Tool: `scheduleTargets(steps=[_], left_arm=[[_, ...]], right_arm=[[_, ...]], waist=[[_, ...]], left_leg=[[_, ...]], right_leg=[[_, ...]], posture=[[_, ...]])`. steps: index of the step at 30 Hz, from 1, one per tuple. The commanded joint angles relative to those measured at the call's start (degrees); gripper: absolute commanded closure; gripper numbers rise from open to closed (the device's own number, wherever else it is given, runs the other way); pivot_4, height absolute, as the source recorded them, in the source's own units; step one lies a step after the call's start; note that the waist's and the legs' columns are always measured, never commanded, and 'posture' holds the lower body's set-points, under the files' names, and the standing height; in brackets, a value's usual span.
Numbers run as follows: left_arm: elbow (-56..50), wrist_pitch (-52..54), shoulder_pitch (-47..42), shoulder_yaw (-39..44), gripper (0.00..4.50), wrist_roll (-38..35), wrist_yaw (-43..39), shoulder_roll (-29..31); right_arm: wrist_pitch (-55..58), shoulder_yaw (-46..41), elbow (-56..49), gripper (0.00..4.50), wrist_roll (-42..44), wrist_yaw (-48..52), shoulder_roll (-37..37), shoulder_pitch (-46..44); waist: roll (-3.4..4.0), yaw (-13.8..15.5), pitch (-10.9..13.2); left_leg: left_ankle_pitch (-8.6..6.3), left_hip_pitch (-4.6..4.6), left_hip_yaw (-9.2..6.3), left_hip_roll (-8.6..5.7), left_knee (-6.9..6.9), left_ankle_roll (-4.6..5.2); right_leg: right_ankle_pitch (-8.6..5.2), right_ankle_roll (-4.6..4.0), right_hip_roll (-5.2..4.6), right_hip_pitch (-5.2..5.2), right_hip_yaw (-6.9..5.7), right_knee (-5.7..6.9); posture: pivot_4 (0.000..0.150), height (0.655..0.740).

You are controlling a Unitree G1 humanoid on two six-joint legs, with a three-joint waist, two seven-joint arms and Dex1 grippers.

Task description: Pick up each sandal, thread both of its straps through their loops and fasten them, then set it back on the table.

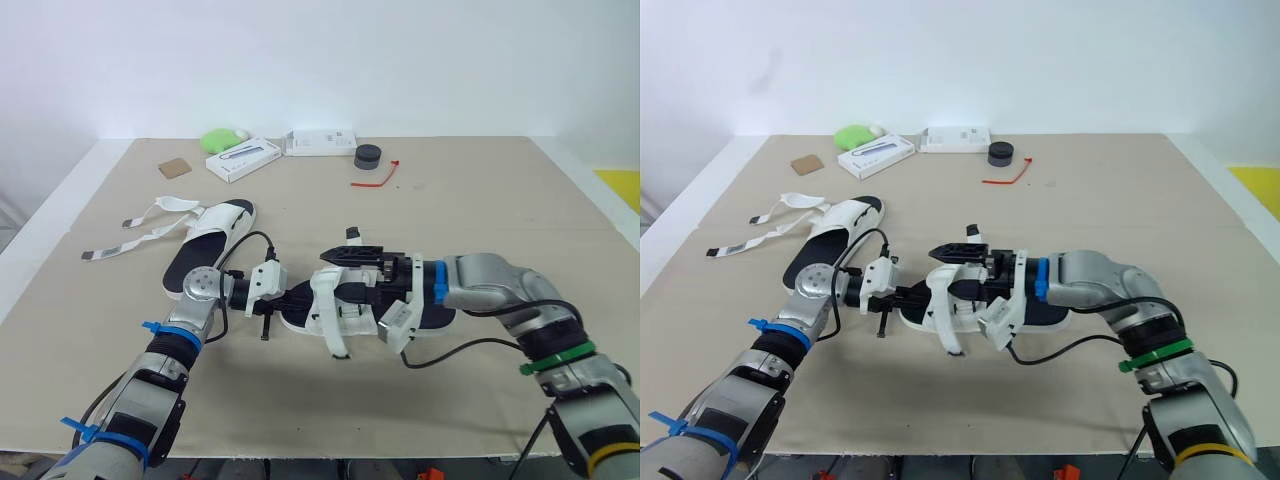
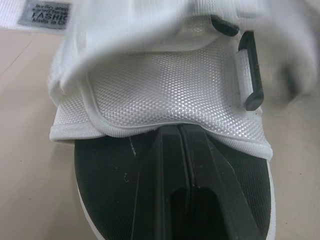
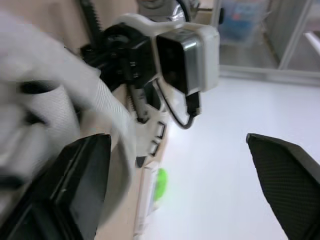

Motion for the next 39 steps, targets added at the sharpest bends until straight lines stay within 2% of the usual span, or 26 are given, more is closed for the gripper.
scheduleTargets(steps=[1, 3, 7, 8, 9, 11, 13, 15, 18, 22, 27, 32, 34, 39], left_arm=[[7.2, 1.9, 4.1, -5.4, 4.5, 7.9, -0.6, 1.0], [7.3, 2.0, 4.1, -5.3, 4.5, 7.9, -0.6, 1.0], [7.6, 1.8, 4.1, -5.3, 4.5, 8.0, -0.6, 0.9], [7.6, 1.7, 4.2, -5.3, 4.5, 8.0, -0.7, 0.9], [7.7, 1.7, 4.2, -5.3, 4.5, 8.0, -0.7, 0.9], [7.8, 1.6, 4.2, -5.3, 4.5, 8.0, -0.7, 0.8], [7.9, 1.5, 4.2, -5.3, 4.5, 8.0, -0.7, 0.8], [8.0, 1.5, 4.2, -5.3, 4.5, 8.0, -0.6, 0.7], [8.0, 1.6, 4.3, -5.2, 4.5, 8.0, -0.6, 0.6], [8.1, 1.6, 4.4, -5.3, 4.5, 8.0, -0.7, 0.5], [8.1, 1.6, 4.3, -5.4, 4.5, 8.1, -1.0, 0.4], [8.6, 1.6, 3.5, -5.4, 4.5, 8.3, -1.4, 0.3], [8.8, 1.5, 3.1, -5.4, 4.5, 8.4, -1.4, 0.3], [9.1, 1.2, 3.0, -5.4, 4.5, 8.5, -1.3, 0.2]], right_arm=[[5.4, -0.4, -5.4, 0.15, 9.2, 6.2, -4.4, 0.8], [11.8, -1.4, -6.7, 0.15, 13.8, 10.5, -6.6, 1.5], [42.1, -5.5, -15.9, 0.15, 34.8, 25.2, -13.6, 4.6], [56.5, -8.2, -22.5, 0.15, 48.5, 26.9, -17.7, 6.4], [67.2, -10.5, -27.4, 0.15, 58.2, 28.1, -20.3, 7.6], [89.3, -15.8, -37.4, 0.15, 89.8, 27.6, -30.6, 10.6], [100.4, -18.7, -41.8, 0.15, 108.5, 24.9, -36.3, 12.6], [106.3, -19.4, -44.4, 0.15, 119.5, 21.1, -39.4, 14.8], [110.0, -17.4, -48.4, 0.15, 124.5, 9.8, -38.6, 19.2], [115.2, -7.6, -46.2, 0.15, 123.5, -13.7, -29.5, 19.3], [119.2, -1.9, -39.8, 0.15, 128.0, -31.2, -18.7, 15.1], [119.9, 0.7, -36.9, 0.15, 138.7, -39.2, -12.8, 10.3], [120.2, 0.7, -35.2, 0.15, 142.2, -39.3, -11.6, 8.8], [122.7, 1.9, -31.6, 0.15, 142.7, -40.4, -9.5, 5.1]], waist=[[0.0, 0.0, 0.0], [0.01, 0.0, 0.0], [0.01, 0.1, 0.0], [0.02, 0.1, 0.0], [0.05, 0.3, 0.0], [0.22, 0.2, 0.0], [0.31, 0.2, -0.1], [0.1, 0.1, -0.2], [-0.24, 0.1, -0.3], [-0.44, 0.1, -0.4], [-0.53, 0.2, -0.5], [-0.52, 0.3, -0.5], [-0.54, 0.3, -0.5], [-0.55, 0.2, -0.5]], left_leg=[[0.0, 0.0, 0.0, 0.0, 0.0, 0.0], [0.0, 0.0, 0.0, 0.0, 0.0, 0.0], [0.0, -0.02, 0.0, 0.01, 0.01, 0.0], [0.0, -0.05, 0.01, 0.01, 0.02, 0.0], [0.0, -0.08, 0.01, 0.01, 0.02, 0.0], [-0.05, -0.26, 0.0, -0.03, 0.02, -0.05], [-0.12, -0.21, 0.0, -0.09, -0.03, -0.01], [-0.2, -0.12, -0.02, 0.0, -0.02, 0.03], [-0.37, -0.08, -0.02, 0.16, 0.02, -0.22], [-0.41, -0.13, 0.48, 0.14, 0.07, -0.28], [-0.31, -0.28, 0.62, -0.03, 0.11, -0.11], [-0.4, -0.33, 0.32, 0.05, 0.1, 0.04], [-0.41, -0.34, 0.28, 0.11, 0.1, 0.04], [-0.4, -0.34, 0.26, 0.16, 0.11, 0.05]], right_leg=[[0.0, 0.0, 0.0, 0.0, 0.0, 0.0], [0.0, 0.0, 0.0, 0.01, 0.0, 0.0], [0.0, 0.0, -0.03, 0.03, 0.01, 0.0], [0.0, 0.0, -0.04, 0.16, 0.01, 0.0], [0.0, 0.0, -0.05, 0.2, 0.01, 0.0], [-0.06, 0.02, -0.14, 0.16, -0.03, -0.04], [-0.19, 0.01, -0.23, 0.23, -0.07, -0.06], [-0.3, -0.07, -0.22, 0.18, -0.23, -0.08], [-0.36, -0.11, -0.41, 0.01, -0.47, -0.2], [-0.4, -0.05, -1.26, -0.15, -0.82, -0.31], [-0.19, 0.29, -1.31, -0.2, -0.69, -0.34], [-0.2, 0.26, -0.83, -0.16, -0.71, -0.34], [-0.2, 0.25, -0.76, -0.14, -0.71, -0.34], [-0.2, 0.24, -0.8, -0.14, -0.69, -0.34]], posture=[[0.15, 0.74], [0.15, 0.74], [0.15, 0.74], [0.15, 0.74], [0.15, 0.74], [0.15, 0.74], [0.15, 0.74], [0.15, 0.74], [0.15, 0.74], [0.15, 0.74], [0.15, 0.74], [0.15, 0.74], [0.15, 0.74], [0.15, 0.74]])
